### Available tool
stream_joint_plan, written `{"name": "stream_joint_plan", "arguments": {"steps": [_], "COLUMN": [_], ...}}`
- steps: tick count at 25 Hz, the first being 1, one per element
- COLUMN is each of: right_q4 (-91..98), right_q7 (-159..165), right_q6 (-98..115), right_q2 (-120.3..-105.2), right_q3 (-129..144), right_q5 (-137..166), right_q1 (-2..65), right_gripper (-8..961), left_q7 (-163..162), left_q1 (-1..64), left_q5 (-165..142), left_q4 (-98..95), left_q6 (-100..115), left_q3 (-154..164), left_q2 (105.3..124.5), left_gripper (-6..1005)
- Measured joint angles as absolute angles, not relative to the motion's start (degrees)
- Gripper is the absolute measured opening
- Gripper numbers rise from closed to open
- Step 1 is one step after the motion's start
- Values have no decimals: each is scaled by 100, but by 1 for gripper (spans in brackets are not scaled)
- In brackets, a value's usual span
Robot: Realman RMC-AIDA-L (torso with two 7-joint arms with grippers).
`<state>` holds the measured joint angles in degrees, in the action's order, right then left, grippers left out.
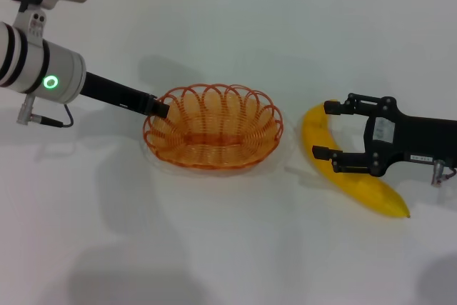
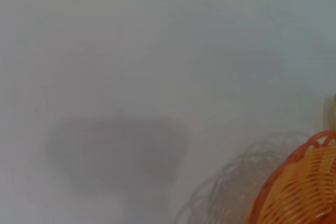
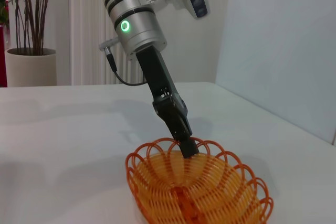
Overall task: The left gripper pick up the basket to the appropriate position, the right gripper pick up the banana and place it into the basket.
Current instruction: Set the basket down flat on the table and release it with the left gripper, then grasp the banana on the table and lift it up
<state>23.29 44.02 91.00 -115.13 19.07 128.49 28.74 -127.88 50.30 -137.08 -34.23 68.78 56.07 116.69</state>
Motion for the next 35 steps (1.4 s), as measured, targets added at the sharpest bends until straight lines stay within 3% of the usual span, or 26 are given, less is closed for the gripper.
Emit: {"name": "stream_joint_plan", "arguments": {"steps": [14, 20, 22, 23, 24, 25, 28, 30, 35], "right_q4": [2329, 2329, 2329, 2329, 2329, 2329, 2329, 2329, 2346], "right_q7": [4403, 4403, 4403, 4391, 4391, 4383, 4365, 4361, 4362], "right_q6": [9132, 9136, 9129, 9123, 9123, 9124, 9140, 9143, 9151], "right_q2": [-11513, -11502, -11492, -11489, -11489, -11488, -11484, -11480, -11470], "right_q3": [1907, 1853, 1797, 1718, 1718, 1673, 1531, 1484, 1466], "right_q5": [12849, 12850, 12850, 12850, 12850, 12850, 12850, 12849, 12850], "right_q1": [2874, 2818, 2800, 2792, 2792, 2784, 2726, 2691, 2578], "right_gripper": [706, 702, 701, 701, 700, 700, 698, 697, 694], "left_q7": [-12765, -12485, -12258, -11908, -11908, -11622, -10583, -9485, -6900], "left_q1": [5038, 4871, 4567, 4008, 4008, 3594, 2689, 2194, 1514], "left_q5": [-13672, -13557, -13328, -12874, -12874, -12543, -11761, -11071, -9869], "left_q4": [-3434, -3865, -4401, -5141, -5141, -5574, -6102, -6023, -5018], "left_q6": [6872, 7012, 7218, 7548, 7548, 7719, 7792, 7759, 7844], "left_q3": [5607, 5595, 5608, 5726, 5726, 5858, 6203, 6326, 6341], "left_q2": [11672, 11685, 11697, 11703, 11703, 11701, 11700, 11708, 11708], "left_gripper": [224, 349, 391, 412, 433, 454, 602, 701, 809]}}
